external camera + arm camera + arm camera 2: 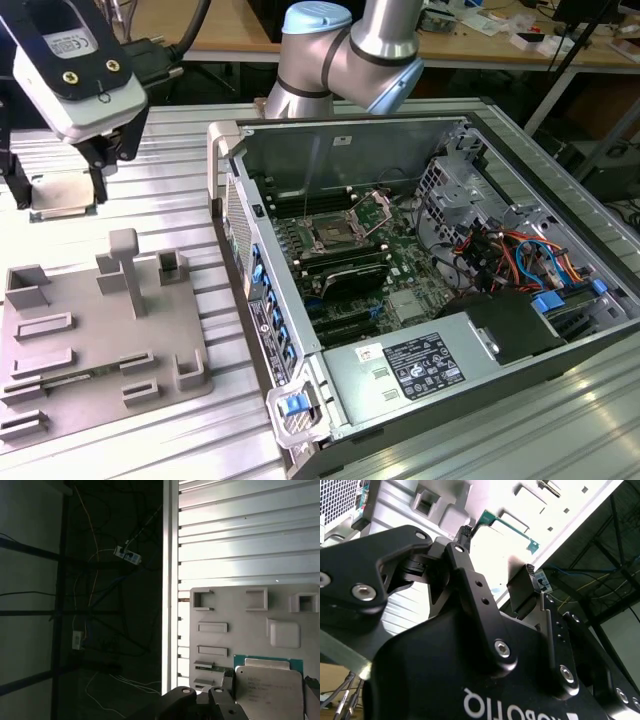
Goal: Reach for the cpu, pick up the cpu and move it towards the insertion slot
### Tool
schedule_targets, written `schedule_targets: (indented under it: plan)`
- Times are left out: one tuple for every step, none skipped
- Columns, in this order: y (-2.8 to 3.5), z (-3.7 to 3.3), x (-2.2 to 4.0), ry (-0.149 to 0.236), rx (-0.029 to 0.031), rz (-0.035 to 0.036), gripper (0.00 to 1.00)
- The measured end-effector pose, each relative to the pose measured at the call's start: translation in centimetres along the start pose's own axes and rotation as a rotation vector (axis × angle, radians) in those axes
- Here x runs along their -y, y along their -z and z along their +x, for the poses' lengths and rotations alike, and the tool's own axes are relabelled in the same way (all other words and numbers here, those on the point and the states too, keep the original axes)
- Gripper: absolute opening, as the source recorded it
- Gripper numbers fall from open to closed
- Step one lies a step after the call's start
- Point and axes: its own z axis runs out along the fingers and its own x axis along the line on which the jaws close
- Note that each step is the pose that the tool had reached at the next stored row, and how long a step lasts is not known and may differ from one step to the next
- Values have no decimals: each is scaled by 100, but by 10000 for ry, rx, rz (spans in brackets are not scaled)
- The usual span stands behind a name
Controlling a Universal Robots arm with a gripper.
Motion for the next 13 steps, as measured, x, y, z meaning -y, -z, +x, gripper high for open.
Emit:
schedule_targets:
  plan:
    - [1,-17,0,-1,-1,-1,55]
    - [1,-34,1,-2,0,-1,55]
    - [1,-49,1,-4,0,-1,55]
    - [2,-65,1,-5,-1,0,55]
    - [2,-81,2,-5,1,-1,55]
    - [2,-95,2,-6,1,-1,55]
    - [3,-109,2,-7,0,0,55]
    - [4,-125,3,-8,0,0,55]
    - [4,-141,3,-10,0,0,55]
    - [4,-158,4,-10,0,0,55]
    - [5,-179,4,-12,-1,0,55]
    - [6,-196,4,-13,0,0,55]
    - [6,-210,5,-14,0,0,55]
